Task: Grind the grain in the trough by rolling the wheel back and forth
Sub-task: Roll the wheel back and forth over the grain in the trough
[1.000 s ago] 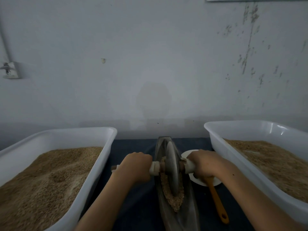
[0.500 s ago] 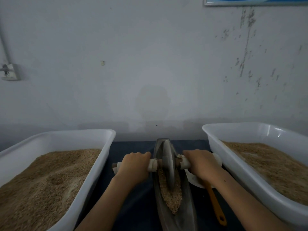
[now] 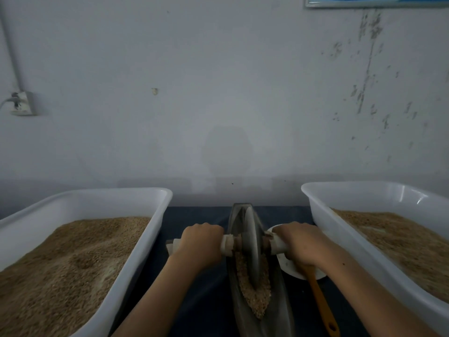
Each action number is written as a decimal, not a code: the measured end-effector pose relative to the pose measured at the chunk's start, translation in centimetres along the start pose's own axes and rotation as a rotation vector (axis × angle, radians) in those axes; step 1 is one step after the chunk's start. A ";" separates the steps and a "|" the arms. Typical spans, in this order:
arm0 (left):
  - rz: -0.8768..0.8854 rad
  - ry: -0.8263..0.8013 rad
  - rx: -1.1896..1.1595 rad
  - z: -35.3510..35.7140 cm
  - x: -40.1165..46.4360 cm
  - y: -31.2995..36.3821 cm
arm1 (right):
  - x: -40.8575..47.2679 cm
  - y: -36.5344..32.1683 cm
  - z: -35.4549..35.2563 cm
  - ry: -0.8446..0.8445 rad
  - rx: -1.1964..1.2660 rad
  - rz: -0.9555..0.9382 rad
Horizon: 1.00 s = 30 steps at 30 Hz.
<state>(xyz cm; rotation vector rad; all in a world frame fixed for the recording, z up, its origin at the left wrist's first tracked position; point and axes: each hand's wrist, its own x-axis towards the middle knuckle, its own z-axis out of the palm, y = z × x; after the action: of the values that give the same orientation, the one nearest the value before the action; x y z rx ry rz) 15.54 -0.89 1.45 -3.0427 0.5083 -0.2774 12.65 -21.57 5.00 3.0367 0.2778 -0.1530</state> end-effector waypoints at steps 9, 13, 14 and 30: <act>-0.052 0.179 0.034 0.3 -0.4 0.6 | 0.7 0.0 1.7 0.260 0.008 0.009; -0.002 0.077 0.040 -0.2 -0.4 0.4 | 0.0 0.0 0.5 0.081 0.028 0.002; 0.010 0.045 0.042 -0.3 -0.4 0.3 | -0.2 0.0 0.2 0.029 0.020 0.002; -0.056 0.231 0.045 0.8 -0.5 0.8 | 0.8 0.0 2.3 0.326 0.002 0.027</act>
<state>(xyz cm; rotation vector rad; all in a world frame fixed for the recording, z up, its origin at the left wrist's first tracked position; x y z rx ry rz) 14.98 -1.52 0.53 -2.9999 0.4212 -0.6384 13.25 -21.62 2.63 3.0544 0.2571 0.3473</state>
